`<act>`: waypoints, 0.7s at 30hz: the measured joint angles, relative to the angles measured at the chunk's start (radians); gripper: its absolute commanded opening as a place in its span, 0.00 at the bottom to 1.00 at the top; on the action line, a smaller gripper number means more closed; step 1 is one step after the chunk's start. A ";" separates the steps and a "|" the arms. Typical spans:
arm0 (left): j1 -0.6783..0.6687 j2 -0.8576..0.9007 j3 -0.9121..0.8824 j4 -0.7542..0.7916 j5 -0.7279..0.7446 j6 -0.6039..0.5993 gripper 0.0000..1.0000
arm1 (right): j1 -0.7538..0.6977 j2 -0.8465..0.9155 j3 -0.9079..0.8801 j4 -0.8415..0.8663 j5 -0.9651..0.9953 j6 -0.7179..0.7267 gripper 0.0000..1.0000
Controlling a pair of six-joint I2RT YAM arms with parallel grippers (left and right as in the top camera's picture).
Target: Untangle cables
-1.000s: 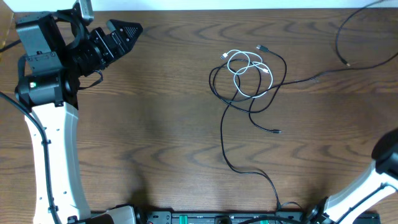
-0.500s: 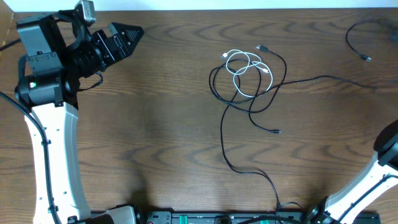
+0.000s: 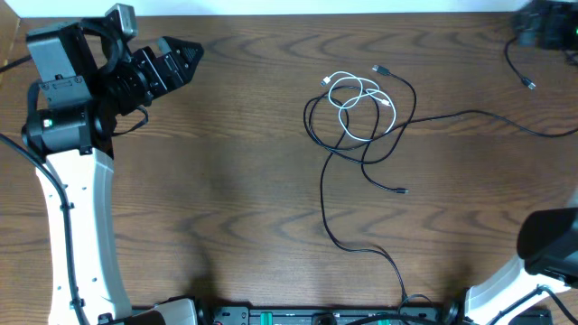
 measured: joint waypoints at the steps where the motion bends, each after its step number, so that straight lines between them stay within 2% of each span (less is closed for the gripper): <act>1: 0.000 0.000 0.000 -0.010 -0.028 0.002 0.90 | 0.032 0.003 -0.003 -0.015 -0.011 -0.008 0.99; 6: 0.000 0.000 0.000 -0.064 -0.170 0.005 0.90 | 0.204 0.050 -0.032 -0.061 -0.034 -0.042 0.94; 11: 0.000 0.000 0.000 -0.103 -0.291 0.006 0.90 | 0.354 0.131 -0.038 -0.171 -0.027 -0.167 0.87; 21: 0.000 0.000 0.000 -0.105 -0.362 0.008 0.90 | 0.574 0.337 -0.043 -0.246 0.001 -0.407 0.76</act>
